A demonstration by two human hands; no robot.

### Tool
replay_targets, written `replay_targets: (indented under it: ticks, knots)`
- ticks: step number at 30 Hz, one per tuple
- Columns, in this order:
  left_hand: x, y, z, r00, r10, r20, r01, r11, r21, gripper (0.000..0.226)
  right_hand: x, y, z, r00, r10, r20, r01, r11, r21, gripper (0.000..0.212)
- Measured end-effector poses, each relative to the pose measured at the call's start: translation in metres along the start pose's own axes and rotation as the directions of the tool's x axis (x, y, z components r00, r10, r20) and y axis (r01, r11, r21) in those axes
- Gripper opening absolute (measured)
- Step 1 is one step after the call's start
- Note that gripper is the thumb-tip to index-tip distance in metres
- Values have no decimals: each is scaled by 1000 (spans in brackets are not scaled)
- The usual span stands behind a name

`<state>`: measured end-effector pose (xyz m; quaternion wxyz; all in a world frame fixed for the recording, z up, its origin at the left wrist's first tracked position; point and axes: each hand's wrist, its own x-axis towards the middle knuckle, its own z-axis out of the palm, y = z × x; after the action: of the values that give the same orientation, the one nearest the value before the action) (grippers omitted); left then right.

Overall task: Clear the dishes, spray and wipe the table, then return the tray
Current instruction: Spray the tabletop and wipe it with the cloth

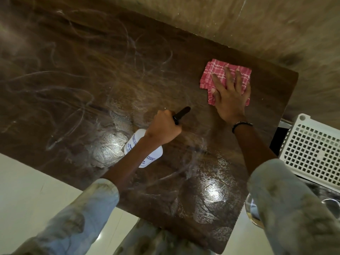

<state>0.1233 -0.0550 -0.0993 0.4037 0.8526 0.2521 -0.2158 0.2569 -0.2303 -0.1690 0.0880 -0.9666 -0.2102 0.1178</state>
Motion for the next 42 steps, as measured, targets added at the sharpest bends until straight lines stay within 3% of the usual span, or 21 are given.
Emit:
replay_targets:
  ticks: [3, 7, 11, 15, 19, 22, 25, 29, 35, 42]
  knots:
    - [-3, -4, -2, 1000, 16, -1, -16, 1000, 8, 14, -2, -35, 9, 999, -33, 5, 33, 999, -4, 46]
    - [-5, -13, -2, 999, 28, -28, -27, 999, 28, 18, -33, -65, 27, 970, -238, 42, 239, 970, -34, 51]
    - [-11, -19, -5, 1000, 24, 7, -24, 999, 24, 26, -82, -34, 28, 916, -395, 67, 400, 908, -127, 43]
    - [-19, -23, -9, 1000, 22, -4, -22, 999, 30, 11, -84, 8, 14, 981, -188, 49, 192, 973, -129, 45]
    - [-25, -28, -11, 998, 59, 4, -59, 998, -2, 4, -46, -28, 16, 999, 43, -1, -43, 998, -38, 48]
    - [-32, -29, -14, 996, 88, -23, -88, 996, -10, 8, -32, -67, 27, 1000, 3, 16, -3, 1000, -8, 49]
    - [-37, -31, -15, 993, 104, -51, -105, 994, -20, 15, -51, -85, 38, 985, -174, -10, 174, 984, -41, 48]
    - [-41, -38, -14, 997, 66, -38, -65, 998, 21, 17, -88, -53, 39, 929, -364, 67, 370, 916, -155, 48]
    - [-63, -40, 0, 990, 69, 120, -75, 996, 46, 13, -92, -16, 23, 1000, 11, -8, -11, 997, -73, 45]
    - [-80, -35, 21, 976, 30, 215, -75, 976, 204, 19, -89, -16, 22, 999, 15, 29, -14, 999, -40, 46]
